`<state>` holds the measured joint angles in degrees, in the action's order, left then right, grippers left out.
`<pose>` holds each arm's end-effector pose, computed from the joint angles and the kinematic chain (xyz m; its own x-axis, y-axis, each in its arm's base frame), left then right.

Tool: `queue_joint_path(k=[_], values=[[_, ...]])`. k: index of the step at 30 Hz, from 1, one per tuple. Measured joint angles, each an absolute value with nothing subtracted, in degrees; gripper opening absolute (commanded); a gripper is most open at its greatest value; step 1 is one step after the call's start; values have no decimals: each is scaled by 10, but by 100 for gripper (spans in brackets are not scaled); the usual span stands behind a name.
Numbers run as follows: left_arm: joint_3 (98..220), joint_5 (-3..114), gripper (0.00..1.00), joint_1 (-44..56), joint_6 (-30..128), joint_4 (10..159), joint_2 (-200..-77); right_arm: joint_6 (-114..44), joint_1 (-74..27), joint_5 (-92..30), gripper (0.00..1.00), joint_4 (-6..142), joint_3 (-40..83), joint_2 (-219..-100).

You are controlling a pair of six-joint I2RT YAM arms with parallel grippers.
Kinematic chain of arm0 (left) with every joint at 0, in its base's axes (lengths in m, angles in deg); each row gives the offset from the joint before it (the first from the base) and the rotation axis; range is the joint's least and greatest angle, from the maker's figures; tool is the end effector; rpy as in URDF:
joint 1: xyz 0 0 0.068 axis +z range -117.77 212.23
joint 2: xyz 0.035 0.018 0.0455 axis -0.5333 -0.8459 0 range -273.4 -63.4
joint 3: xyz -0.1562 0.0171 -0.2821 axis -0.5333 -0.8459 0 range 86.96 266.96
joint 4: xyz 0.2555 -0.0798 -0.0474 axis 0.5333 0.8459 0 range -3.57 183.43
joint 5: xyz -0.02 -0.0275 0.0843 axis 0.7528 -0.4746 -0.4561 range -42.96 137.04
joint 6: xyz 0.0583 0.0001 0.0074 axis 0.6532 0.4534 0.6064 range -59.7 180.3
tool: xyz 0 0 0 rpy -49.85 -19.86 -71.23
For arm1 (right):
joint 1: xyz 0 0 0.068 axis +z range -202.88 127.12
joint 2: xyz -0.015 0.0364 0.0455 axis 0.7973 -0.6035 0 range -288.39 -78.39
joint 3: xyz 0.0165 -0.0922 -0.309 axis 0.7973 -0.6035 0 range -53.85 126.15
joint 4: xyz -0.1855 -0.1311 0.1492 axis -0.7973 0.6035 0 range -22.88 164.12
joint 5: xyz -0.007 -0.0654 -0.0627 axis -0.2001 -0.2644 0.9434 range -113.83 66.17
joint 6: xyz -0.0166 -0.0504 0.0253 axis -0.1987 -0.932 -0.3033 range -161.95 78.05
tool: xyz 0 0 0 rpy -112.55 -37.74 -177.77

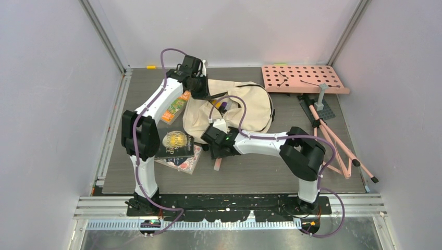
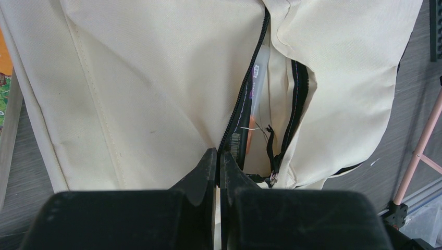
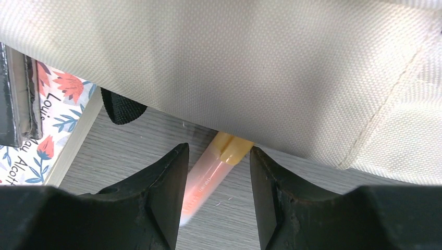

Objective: Pack the student bag
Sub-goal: Pick up the stationery from the center of the board.

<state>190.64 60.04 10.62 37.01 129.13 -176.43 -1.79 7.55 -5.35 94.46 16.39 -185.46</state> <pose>0.4398 -0.1847 0.3303 -0.8662 -0.0712 -0.4947 0.1578 0.9002 -0.4060 0.2107 0.3441 0.2066 -0.8275 -0.2189 -0.5171 -0.2918 0.9544 0.0629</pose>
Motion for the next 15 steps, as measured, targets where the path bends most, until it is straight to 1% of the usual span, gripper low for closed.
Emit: queue_joint_path(k=[5, 8, 15], values=[[1906, 600, 0, 106, 370, 1291, -1764, -18, 78, -59, 56, 942, 165, -1855], [1905, 600, 0, 106, 370, 1291, -1764, -15, 78, -60, 57, 949, 176, -1855], [1902, 600, 0, 106, 370, 1291, -1764, -1, 78, -52, 51, 970, 214, -1865]])
